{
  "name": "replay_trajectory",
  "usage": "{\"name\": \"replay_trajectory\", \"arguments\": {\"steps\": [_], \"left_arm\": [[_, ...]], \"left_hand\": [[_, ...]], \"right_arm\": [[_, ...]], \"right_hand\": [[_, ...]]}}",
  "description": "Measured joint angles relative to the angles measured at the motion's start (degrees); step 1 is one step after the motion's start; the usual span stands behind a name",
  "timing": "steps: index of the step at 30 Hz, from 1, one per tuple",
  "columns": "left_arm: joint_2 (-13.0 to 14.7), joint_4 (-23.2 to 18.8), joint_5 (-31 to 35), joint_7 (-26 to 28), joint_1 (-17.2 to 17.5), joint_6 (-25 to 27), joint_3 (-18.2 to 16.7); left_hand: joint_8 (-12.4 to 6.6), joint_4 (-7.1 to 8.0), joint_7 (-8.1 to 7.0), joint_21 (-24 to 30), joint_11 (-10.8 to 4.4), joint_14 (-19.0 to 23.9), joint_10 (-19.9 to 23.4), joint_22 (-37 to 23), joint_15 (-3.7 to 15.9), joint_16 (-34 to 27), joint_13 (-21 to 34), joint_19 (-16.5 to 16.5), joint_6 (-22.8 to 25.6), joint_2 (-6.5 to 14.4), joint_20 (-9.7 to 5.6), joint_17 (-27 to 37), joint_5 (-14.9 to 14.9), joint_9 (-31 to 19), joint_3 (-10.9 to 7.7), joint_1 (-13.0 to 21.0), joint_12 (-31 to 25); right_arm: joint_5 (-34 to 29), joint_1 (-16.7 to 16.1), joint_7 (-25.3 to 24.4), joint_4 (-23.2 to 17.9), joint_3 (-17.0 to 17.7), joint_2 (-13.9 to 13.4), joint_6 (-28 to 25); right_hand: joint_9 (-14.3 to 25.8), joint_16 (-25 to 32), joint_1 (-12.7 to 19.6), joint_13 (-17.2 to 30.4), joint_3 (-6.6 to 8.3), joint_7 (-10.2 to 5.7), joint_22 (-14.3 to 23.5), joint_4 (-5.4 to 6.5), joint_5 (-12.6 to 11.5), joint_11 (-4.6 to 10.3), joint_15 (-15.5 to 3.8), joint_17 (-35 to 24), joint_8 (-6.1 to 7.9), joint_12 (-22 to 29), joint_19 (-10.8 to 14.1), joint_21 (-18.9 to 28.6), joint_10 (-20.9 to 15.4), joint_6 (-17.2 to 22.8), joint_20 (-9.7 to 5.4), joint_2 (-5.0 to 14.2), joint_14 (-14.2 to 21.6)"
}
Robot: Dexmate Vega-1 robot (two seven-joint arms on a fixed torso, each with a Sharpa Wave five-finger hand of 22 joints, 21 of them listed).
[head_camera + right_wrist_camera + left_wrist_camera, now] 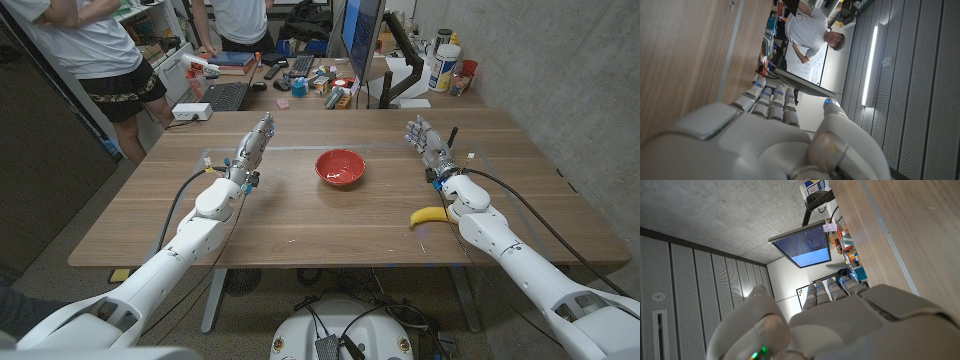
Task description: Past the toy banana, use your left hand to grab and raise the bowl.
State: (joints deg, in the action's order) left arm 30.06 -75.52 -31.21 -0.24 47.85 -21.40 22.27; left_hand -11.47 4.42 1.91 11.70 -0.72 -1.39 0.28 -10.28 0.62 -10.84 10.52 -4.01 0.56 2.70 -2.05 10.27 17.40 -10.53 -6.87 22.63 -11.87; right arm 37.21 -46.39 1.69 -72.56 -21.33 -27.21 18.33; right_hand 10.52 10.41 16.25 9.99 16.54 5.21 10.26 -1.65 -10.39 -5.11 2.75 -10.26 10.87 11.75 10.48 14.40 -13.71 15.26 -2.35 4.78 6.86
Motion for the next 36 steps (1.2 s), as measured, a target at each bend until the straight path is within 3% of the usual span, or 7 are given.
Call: {"name": "replay_trajectory", "arguments": {"steps": [36], "left_arm": [[2.11,-6.02,5.52,3.59,1.76,-1.0,0.18]], "left_hand": [[0.0,-0.71,-0.18,0.39,-0.61,1.34,1.44,0.01,0.08,-0.44,-0.01,1.45,0.99,0.45,0.0,-0.01,0.0,0.01,-0.22,1.26,-0.26]], "right_arm": [[-0.14,1.29,0.48,1.64,0.17,0.54,1.03]], "right_hand": [[0.0,0.0,0.0,-0.01,0.0,0.01,-0.01,0.0,0.0,0.0,0.0,0.01,0.0,0.0,0.0,-0.44,0.0,-0.01,0.0,0.0,0.0]]}}
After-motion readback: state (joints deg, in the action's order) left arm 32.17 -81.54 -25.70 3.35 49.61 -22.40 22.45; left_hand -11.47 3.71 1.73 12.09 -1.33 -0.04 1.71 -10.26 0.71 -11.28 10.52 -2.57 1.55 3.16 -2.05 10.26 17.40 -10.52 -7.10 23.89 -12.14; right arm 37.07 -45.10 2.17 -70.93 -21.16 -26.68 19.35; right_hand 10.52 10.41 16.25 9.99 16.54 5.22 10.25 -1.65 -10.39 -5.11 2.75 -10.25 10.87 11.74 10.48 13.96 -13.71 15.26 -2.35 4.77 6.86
